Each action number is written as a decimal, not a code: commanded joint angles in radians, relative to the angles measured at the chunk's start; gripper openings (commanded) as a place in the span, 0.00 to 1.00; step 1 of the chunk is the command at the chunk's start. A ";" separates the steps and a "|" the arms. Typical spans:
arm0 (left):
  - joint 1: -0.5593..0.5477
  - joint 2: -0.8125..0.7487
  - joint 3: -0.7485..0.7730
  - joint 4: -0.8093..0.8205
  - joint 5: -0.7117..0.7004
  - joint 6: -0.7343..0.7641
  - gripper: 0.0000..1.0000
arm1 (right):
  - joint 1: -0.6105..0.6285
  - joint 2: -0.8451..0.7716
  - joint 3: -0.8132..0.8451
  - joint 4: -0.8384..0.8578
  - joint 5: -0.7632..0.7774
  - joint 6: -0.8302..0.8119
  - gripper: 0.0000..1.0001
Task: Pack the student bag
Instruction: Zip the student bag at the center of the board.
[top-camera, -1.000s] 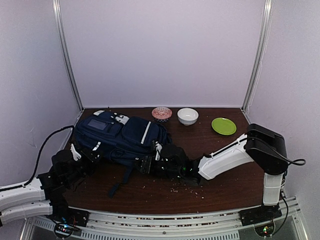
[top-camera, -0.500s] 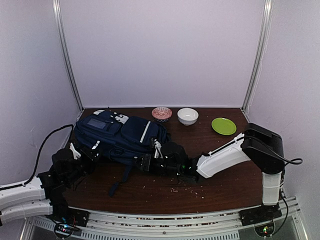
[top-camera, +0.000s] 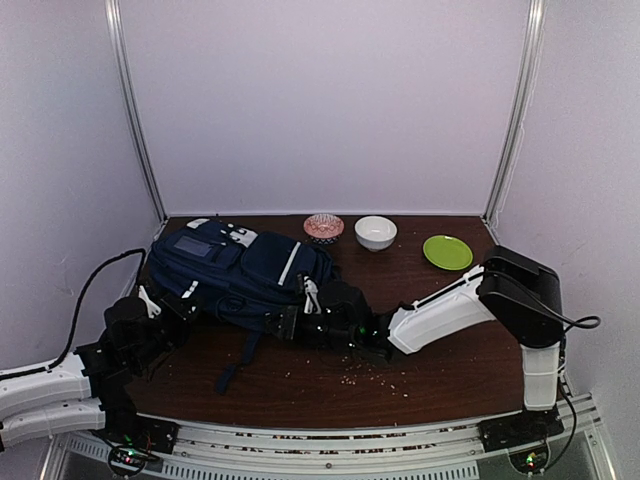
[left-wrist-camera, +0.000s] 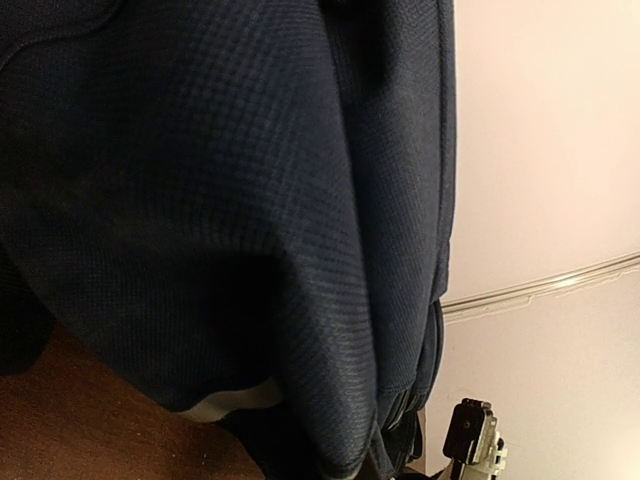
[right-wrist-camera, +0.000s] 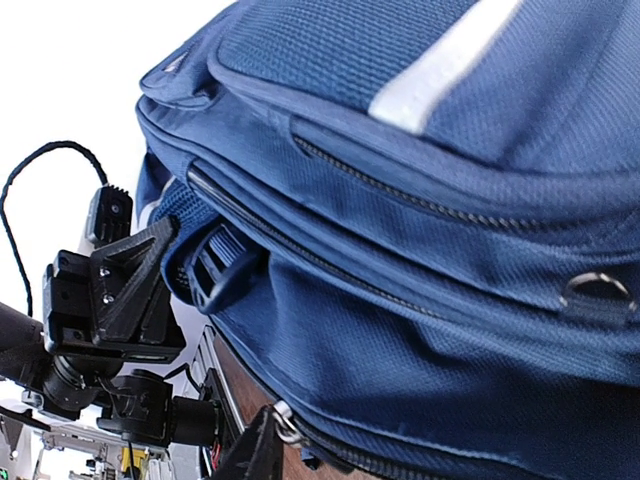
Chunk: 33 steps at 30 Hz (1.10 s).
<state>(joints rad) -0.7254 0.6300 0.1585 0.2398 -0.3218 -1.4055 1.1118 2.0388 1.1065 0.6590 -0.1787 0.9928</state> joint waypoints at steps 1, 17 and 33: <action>-0.014 -0.005 0.049 0.151 0.079 0.000 0.00 | -0.007 0.007 0.071 0.102 -0.009 -0.013 0.29; -0.016 -0.023 0.034 0.145 0.061 -0.003 0.00 | -0.006 -0.024 0.015 0.096 -0.018 -0.021 0.05; -0.016 -0.015 0.023 0.156 0.051 -0.007 0.00 | -0.009 -0.068 -0.068 0.114 -0.037 -0.032 0.10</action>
<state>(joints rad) -0.7292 0.6258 0.1585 0.2459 -0.3000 -1.4090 1.1080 2.0201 1.0554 0.7368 -0.2054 0.9882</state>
